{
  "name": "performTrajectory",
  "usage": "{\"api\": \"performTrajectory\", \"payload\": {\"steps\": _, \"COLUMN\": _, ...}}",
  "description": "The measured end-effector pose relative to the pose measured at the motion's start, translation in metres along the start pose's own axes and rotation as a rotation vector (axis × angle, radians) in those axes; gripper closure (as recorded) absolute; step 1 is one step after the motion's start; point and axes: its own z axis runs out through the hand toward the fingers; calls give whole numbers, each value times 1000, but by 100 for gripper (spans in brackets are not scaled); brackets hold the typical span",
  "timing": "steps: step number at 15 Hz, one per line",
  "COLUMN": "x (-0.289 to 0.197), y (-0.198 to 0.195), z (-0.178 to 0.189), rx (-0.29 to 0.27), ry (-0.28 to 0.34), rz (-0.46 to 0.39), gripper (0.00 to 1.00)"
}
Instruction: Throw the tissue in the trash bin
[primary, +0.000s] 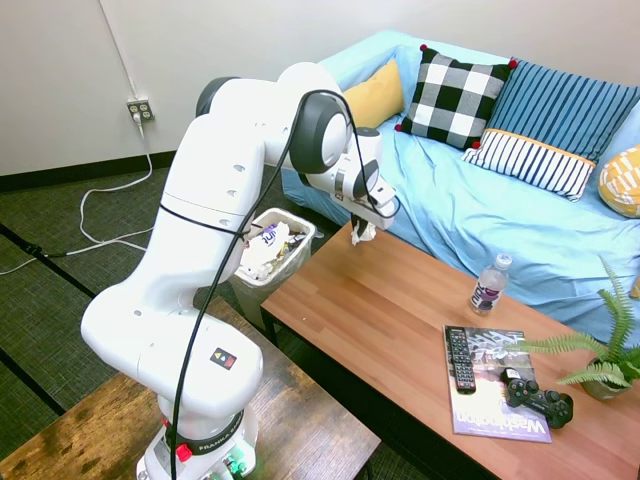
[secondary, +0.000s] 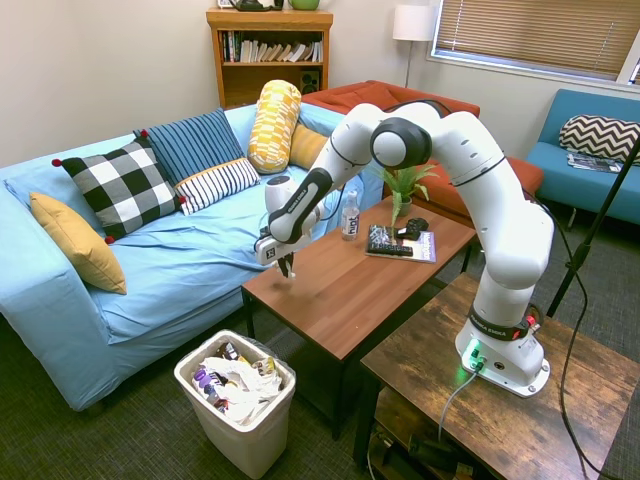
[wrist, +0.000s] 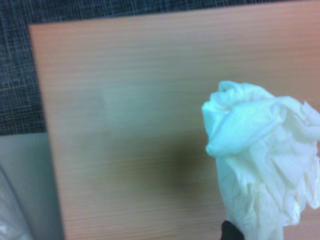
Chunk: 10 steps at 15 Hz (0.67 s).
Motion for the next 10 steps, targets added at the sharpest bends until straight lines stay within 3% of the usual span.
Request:
{"api": "performTrajectory", "payload": {"steps": 4, "x": -80, "y": -49, "z": -42, "rx": 9, "ry": 33, "rz": -132, "gripper": 100}}
{"api": "performTrajectory", "payload": {"steps": 10, "x": -249, "y": -99, "z": -35, "rx": -22, "ry": 53, "rz": -316, "gripper": 100}}
